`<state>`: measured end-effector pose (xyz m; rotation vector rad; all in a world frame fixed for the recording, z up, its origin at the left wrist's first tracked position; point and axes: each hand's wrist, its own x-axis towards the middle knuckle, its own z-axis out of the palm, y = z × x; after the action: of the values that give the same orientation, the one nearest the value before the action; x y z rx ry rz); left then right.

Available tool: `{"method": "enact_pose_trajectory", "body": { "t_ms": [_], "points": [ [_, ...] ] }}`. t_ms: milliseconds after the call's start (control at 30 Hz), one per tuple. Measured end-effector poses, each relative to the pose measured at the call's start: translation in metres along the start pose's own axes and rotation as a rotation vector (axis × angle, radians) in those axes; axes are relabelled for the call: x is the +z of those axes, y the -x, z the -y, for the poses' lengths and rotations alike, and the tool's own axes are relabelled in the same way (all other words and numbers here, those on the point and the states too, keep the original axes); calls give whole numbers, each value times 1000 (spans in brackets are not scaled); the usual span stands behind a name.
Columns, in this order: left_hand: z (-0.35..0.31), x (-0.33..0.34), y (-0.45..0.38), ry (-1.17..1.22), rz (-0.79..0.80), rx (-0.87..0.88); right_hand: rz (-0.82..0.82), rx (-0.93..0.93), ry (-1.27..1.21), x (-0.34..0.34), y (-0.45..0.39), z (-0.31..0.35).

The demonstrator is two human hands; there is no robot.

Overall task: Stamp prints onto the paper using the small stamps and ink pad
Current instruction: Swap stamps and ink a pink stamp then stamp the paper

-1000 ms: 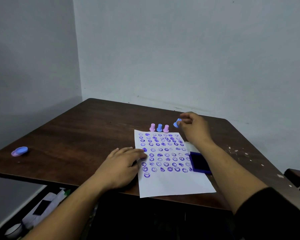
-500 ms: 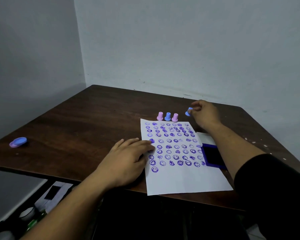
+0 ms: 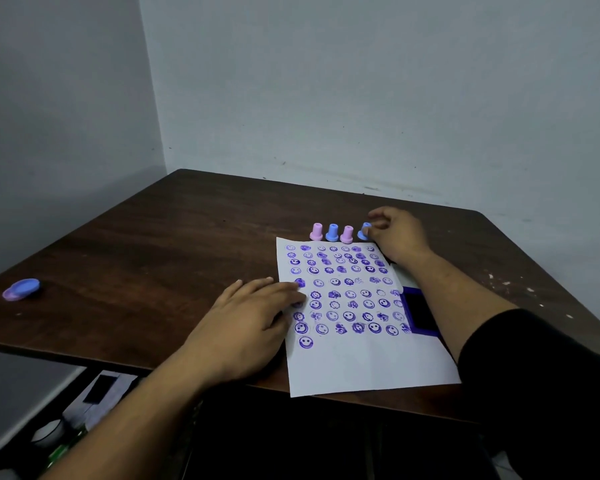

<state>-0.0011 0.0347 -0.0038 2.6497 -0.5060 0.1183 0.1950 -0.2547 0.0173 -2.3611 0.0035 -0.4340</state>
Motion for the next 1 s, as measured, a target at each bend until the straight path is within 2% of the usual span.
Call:
{"method": "enact_pose_trajectory", "body": {
  "t_ms": [533,1000],
  "points": [
    [-1,0,2,1,-7,6,94,-39,41,-7,1,13],
    [2,1,1,5,-22,14,205,-169,232,-2,2,41]
  ]
}}
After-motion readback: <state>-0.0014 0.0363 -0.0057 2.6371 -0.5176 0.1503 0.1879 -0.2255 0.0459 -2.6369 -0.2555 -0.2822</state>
